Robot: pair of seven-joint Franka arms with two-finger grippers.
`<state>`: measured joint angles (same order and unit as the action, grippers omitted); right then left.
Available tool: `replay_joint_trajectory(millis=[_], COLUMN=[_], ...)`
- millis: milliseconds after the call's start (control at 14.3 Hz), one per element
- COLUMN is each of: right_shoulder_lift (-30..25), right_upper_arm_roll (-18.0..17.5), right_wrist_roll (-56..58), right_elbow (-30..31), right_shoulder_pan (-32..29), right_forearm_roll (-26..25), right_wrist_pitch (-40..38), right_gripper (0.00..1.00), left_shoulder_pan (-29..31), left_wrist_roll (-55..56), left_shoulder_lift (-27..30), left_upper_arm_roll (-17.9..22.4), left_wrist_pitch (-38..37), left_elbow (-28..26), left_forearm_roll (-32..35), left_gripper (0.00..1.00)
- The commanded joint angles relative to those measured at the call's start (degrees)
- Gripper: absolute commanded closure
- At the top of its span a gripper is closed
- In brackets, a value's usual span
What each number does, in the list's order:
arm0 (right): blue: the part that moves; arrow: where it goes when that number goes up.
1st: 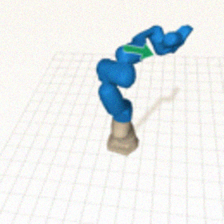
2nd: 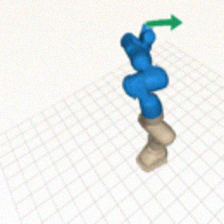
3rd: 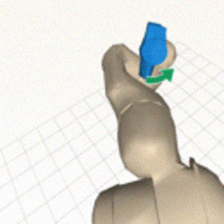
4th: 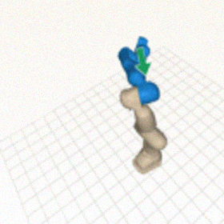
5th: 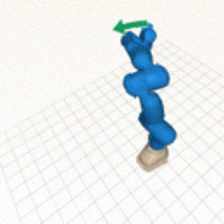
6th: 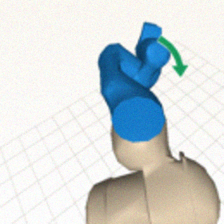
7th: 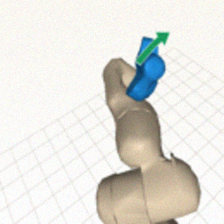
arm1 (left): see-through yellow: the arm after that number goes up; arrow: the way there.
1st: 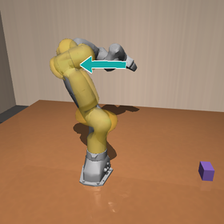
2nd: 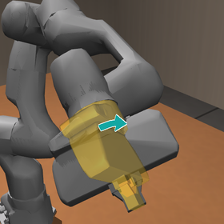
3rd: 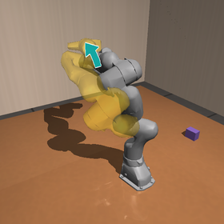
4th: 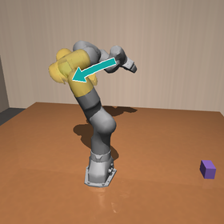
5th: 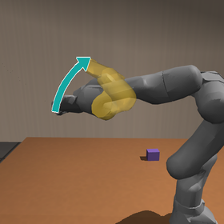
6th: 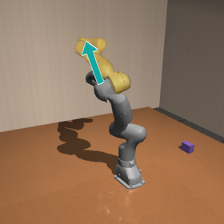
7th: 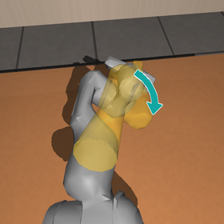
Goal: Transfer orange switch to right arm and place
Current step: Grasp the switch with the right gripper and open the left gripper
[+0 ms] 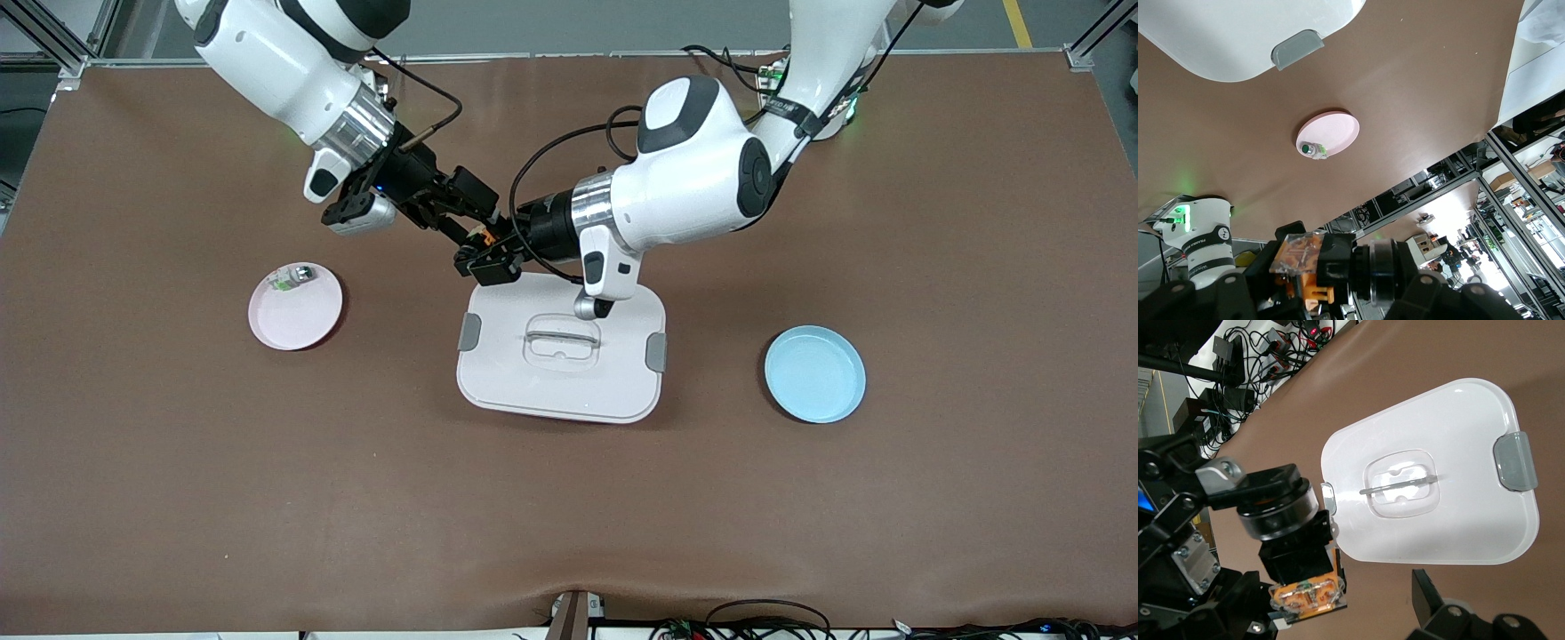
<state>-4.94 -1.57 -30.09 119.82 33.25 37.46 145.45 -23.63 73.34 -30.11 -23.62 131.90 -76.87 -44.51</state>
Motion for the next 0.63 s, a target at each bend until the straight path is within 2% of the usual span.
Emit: replay_joint_trajectory(millis=[0,140,209,558], right_shoulder_lift=[0.7,0.7,0.7,1.2], right_upper_arm_roll=[0.0,0.0,0.0,0.2], right_wrist_roll=[-0.7,-0.7,-0.7,-0.3], right_elbow=[-1.2,-1.3,-1.5,-2.6], right_shoulder_pan=[-0.1,-0.1,-0.1,-0.4], right_forearm_roll=[0.8,0.8,0.8,0.8], right_wrist_pitch=[0.1,0.1,0.1,0.2], right_gripper=[0.22,0.48,0.57,0.56], left_shoulder_pan=[-0.7,-0.7,-0.7,-0.7], left_wrist_roll=[0.2,0.2,0.1,0.1], left_shoulder_lift=[-0.4,-0.4,-0.4,-0.7], left_upper_arm_roll=[0.3,0.3,0.3,0.3], left_wrist_pitch=[0.8,1.0,1.0,1.2], left_elbow=[1.4,1.5,1.7,2.2], left_forearm_roll=[-0.9,-0.9,-0.9,-0.9], left_gripper=[1.00,1.00,1.00,1.00])
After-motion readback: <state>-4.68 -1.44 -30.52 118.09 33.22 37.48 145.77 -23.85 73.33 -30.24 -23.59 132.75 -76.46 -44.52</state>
